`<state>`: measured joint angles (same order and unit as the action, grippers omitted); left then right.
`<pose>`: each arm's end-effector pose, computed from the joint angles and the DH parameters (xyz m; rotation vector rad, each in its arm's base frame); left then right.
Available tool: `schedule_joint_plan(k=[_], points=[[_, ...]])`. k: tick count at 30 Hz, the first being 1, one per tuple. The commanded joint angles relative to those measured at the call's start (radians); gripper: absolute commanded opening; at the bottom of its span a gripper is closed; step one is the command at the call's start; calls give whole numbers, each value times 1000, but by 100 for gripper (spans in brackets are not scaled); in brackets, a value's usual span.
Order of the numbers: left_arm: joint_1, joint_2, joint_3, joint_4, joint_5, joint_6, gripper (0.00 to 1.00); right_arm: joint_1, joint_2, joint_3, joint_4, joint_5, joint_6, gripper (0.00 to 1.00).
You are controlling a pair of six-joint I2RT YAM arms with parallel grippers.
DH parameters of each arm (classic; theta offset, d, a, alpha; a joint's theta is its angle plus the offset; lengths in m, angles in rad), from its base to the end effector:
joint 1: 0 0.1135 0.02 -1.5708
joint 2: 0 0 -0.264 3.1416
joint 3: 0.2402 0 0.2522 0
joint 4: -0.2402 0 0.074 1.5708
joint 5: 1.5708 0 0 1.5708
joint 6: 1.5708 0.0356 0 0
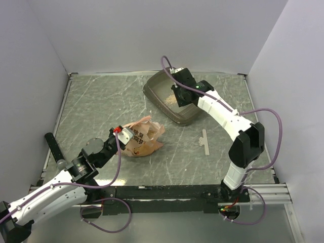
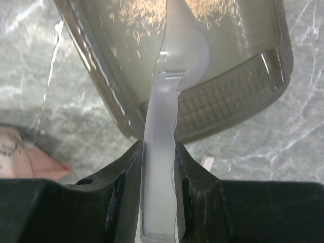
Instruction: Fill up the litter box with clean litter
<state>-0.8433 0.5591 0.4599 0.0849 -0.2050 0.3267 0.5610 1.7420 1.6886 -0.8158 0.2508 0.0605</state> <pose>0.1083 -0.1107 0.2874 0.7398 1.4074 -0.2410 0.3288 0.1962 0.3376 -0.4873 2.3539 -0.0195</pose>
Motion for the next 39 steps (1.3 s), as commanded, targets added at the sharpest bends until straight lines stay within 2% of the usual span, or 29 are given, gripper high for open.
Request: schedule_joint_plan(k=[1,7,11,15,20,26,39], points=[[-13,-24,6,50,7,-5,1,4,-165,-29,-28,-11,-7,0],[-17,-30,6,50,36,-2,1,10,-393,-124,-80,-299,51,0],[-20,-54,0,52,65,8,1,20,-548,-179,-123,-422,75,0],[-22,-88,-9,64,125,12,1,33,-619,-193,-175,-553,91,0],[-22,-113,-13,62,151,18,1,51,-611,-167,-250,-685,88,0],[-22,-130,-15,64,164,12,1,68,-587,-130,-339,-680,67,0],[-27,-120,-9,52,191,17,1,125,-461,-107,-330,-752,62,0]])
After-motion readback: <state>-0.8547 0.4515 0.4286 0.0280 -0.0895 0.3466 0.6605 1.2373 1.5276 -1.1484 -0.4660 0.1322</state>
